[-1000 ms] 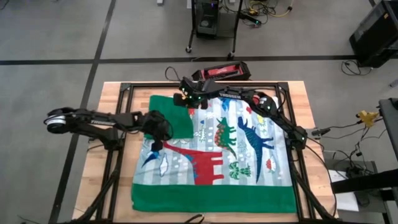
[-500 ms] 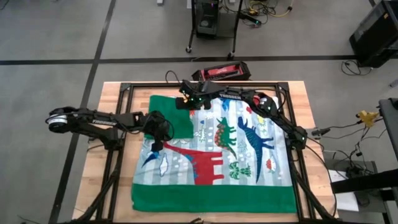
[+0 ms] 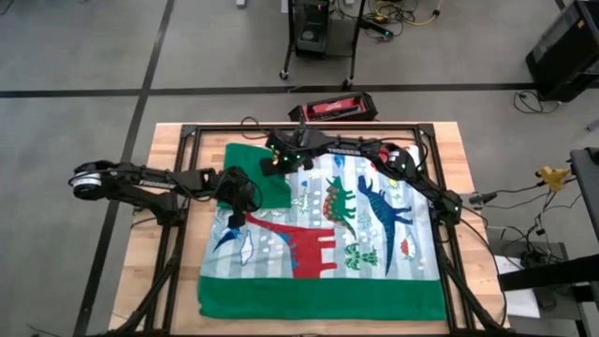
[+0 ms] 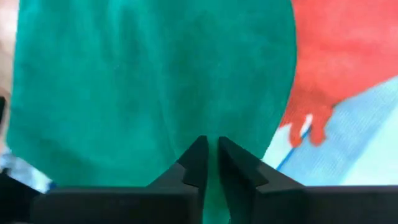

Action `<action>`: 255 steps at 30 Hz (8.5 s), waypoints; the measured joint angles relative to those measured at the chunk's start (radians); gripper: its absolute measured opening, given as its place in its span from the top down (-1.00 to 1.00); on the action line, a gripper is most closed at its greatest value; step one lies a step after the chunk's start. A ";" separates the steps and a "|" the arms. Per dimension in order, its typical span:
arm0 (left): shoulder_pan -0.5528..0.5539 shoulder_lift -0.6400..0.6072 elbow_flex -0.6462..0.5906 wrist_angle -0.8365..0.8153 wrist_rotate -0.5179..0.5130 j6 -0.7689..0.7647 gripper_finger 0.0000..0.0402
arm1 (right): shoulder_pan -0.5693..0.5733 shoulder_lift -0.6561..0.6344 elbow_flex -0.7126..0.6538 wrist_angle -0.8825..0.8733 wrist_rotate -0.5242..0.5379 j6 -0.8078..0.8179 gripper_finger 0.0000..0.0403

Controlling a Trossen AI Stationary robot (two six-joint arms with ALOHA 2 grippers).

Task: Roll towel
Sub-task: Fold the multi-color dinosaur print towel

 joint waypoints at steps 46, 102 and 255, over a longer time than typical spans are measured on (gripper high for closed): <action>0.000 -0.127 0.001 -0.019 -0.234 0.032 1.00 | 0.152 0.023 0.034 0.119 0.368 -0.865 1.00; 0.440 0.642 0.778 -0.361 -0.169 0.456 0.22 | 0.253 -0.721 -1.162 0.746 0.411 -0.890 1.00; -1.190 0.528 0.928 -0.733 -0.851 -1.048 0.41 | 1.298 -0.857 -1.136 0.286 0.444 0.179 1.00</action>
